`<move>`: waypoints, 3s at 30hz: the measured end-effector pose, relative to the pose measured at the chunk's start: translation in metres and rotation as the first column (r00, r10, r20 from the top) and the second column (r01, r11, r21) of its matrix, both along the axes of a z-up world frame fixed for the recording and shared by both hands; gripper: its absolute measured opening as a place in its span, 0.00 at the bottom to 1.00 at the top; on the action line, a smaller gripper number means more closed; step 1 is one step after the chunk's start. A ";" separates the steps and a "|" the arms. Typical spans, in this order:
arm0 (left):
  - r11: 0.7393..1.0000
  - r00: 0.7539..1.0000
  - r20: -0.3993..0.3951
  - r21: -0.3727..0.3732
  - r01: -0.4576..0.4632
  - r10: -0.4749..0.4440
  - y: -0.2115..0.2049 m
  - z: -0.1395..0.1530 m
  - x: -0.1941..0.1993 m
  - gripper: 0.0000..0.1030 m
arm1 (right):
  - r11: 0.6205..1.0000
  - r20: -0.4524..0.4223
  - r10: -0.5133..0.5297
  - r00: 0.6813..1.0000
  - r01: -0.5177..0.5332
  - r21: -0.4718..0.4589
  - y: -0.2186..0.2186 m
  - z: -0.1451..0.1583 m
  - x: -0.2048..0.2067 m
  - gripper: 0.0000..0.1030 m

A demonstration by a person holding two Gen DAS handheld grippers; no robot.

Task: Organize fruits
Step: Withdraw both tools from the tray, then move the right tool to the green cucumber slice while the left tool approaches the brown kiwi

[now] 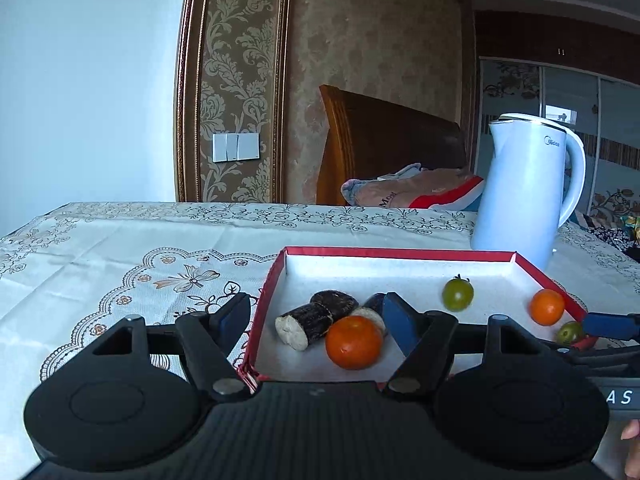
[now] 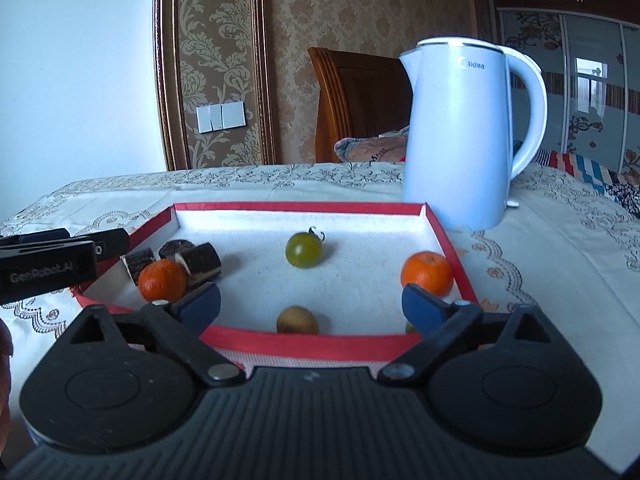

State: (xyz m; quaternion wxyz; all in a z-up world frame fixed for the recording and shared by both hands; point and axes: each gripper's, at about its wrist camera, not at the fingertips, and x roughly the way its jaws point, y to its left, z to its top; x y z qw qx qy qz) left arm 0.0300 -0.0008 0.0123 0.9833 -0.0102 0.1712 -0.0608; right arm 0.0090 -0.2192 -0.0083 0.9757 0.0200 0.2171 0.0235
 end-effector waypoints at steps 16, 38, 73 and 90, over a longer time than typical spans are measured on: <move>0.998 0.994 -0.084 -0.024 0.065 -0.067 -0.002 -0.009 -0.021 0.71 | 0.998 0.027 -0.054 0.998 0.053 0.025 -0.013 0.002 -0.015 0.97; 0.989 0.981 -0.127 0.029 0.148 -0.143 -0.030 -0.018 -0.033 0.71 | 0.989 0.046 -0.137 0.989 0.135 0.060 -0.033 0.004 -0.031 1.00; 0.983 0.940 -0.311 0.066 0.170 -0.142 -0.042 -0.037 -0.008 0.83 | 0.992 -0.114 -0.105 0.988 0.112 0.060 -0.087 -0.016 -0.041 1.00; 0.987 0.944 -0.312 0.075 0.139 -0.109 -0.040 -0.037 -0.007 0.83 | 0.995 -0.171 -0.103 0.980 0.104 -0.003 -0.063 -0.021 -0.012 0.59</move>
